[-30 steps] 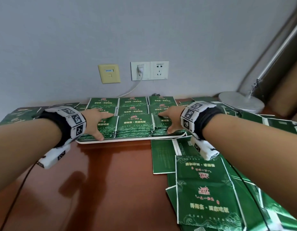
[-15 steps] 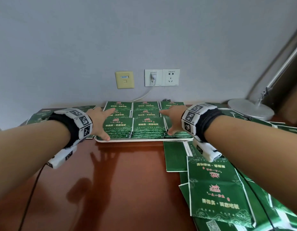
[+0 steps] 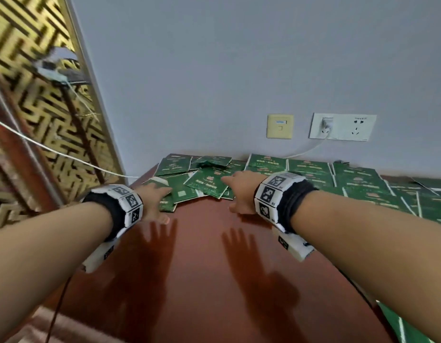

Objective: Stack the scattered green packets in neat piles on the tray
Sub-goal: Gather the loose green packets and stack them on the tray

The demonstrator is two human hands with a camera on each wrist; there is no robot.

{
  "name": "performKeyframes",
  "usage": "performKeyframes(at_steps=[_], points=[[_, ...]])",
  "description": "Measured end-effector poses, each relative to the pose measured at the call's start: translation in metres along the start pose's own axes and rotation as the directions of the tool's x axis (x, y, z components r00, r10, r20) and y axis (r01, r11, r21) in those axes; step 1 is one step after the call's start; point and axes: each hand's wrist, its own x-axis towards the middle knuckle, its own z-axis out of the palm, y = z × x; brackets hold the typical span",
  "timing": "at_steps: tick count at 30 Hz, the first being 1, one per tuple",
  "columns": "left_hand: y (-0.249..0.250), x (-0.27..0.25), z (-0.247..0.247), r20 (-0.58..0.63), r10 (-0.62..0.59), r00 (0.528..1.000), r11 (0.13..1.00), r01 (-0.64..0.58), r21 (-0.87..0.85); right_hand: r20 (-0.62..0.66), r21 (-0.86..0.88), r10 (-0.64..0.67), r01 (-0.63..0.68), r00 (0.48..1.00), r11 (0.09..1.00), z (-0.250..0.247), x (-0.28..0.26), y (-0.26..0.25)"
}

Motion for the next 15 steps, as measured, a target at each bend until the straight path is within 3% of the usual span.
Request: performKeyframes(at_steps=[4,7,12,15], points=[[-0.021,0.004,0.019,0.034,0.017,0.999,0.999,-0.016,-0.049,0.147,0.037,0.017,-0.023,0.989,0.999,0.012,0.044,-0.042],[-0.026,0.016,0.026,0.006,0.084,0.996,0.992,-0.083,-0.099,0.199,-0.030,0.048,-0.043,0.979,0.999,0.031,0.082,-0.058],[-0.007,0.030,0.036,0.083,0.232,0.969,0.972,-0.228,-0.059,0.170,-0.031,0.189,-0.186,0.967,0.982,0.058,0.111,-0.082],[0.001,0.029,0.036,0.067,0.284,0.956,0.959,-0.284,-0.013,0.174,0.062,0.169,-0.182,0.970,0.981,0.051,0.098,-0.091]])
